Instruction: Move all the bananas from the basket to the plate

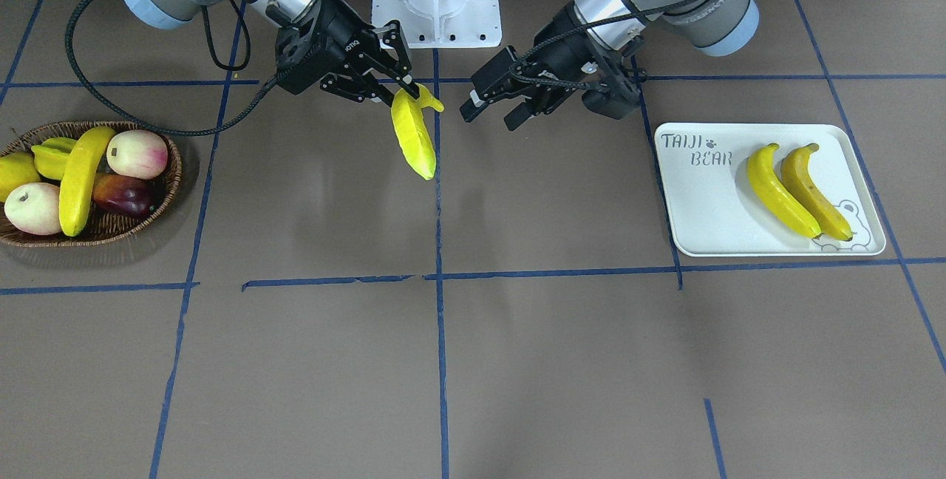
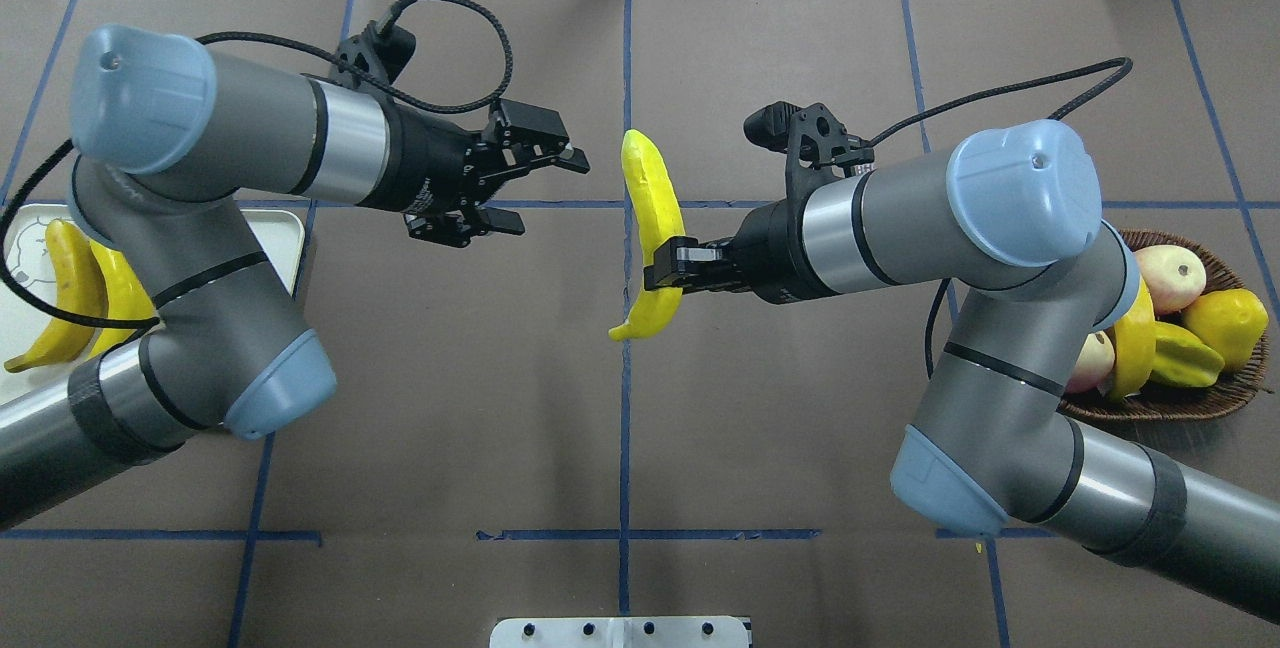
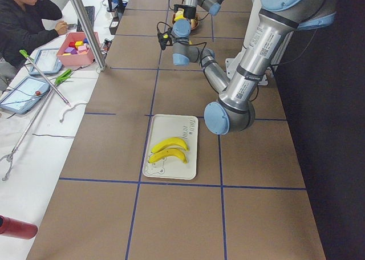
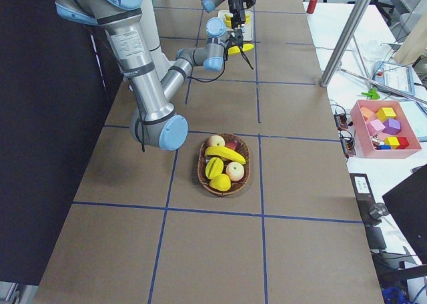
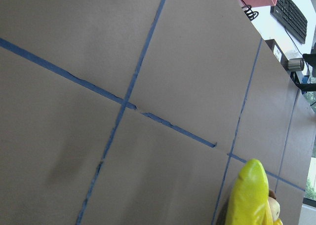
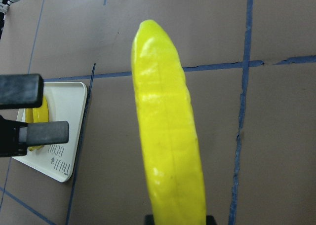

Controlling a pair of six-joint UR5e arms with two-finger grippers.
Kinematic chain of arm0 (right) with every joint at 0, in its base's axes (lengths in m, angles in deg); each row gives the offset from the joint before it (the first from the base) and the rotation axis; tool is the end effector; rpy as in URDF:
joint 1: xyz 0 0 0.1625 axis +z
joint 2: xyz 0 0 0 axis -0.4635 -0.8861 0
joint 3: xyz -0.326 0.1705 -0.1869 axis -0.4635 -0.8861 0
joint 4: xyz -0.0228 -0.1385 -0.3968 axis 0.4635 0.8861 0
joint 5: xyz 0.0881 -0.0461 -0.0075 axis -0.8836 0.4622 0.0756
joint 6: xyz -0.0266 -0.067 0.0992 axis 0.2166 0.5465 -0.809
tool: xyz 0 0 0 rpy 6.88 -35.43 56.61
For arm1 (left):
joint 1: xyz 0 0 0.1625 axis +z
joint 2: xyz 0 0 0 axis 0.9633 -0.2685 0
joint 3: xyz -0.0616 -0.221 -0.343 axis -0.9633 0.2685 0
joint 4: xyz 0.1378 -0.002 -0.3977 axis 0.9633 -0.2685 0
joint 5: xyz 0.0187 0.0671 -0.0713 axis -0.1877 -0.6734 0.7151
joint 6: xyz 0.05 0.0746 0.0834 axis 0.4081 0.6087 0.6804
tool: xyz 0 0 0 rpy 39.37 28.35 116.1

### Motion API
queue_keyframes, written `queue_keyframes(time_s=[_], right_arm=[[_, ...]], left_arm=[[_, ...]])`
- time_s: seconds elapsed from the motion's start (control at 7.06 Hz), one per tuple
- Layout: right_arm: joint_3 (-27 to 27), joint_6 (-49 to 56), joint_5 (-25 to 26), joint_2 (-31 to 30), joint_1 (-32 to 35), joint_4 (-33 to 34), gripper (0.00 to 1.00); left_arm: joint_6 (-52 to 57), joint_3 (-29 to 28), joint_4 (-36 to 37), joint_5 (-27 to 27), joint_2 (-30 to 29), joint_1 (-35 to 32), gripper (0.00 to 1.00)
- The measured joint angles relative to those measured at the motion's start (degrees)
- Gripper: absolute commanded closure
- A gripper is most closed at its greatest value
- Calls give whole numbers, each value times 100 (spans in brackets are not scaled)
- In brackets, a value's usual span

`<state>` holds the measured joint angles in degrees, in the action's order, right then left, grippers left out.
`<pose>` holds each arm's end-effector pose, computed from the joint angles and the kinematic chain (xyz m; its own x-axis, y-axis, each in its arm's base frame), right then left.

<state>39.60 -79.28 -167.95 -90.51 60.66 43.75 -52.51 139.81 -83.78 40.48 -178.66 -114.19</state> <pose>-0.4490 -0.3923 0.1668 0.1647 -0.1365 0.9768 -0.1326 0.9783 0.1591 0.4301 -0.4584 0.1407 -0.0312 -0.2842 -0.9582 0.2174 0.9338 -0.2841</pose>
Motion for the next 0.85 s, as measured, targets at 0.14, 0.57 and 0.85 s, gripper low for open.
queue_keyframes(time_s=[0.14, 0.57, 0.85], right_arm=[[0, -8, 6, 14, -35, -5, 99], [0, -14, 9, 20, -68, -9, 99], [-1, -13, 9, 21, -70, -9, 99]], left_arm=[[-54, -235, -13, -23, -273, 41, 1], [-93, -638, -63, -391, -658, 264, 3], [-79, -718, -72, -443, -696, 356, 100]])
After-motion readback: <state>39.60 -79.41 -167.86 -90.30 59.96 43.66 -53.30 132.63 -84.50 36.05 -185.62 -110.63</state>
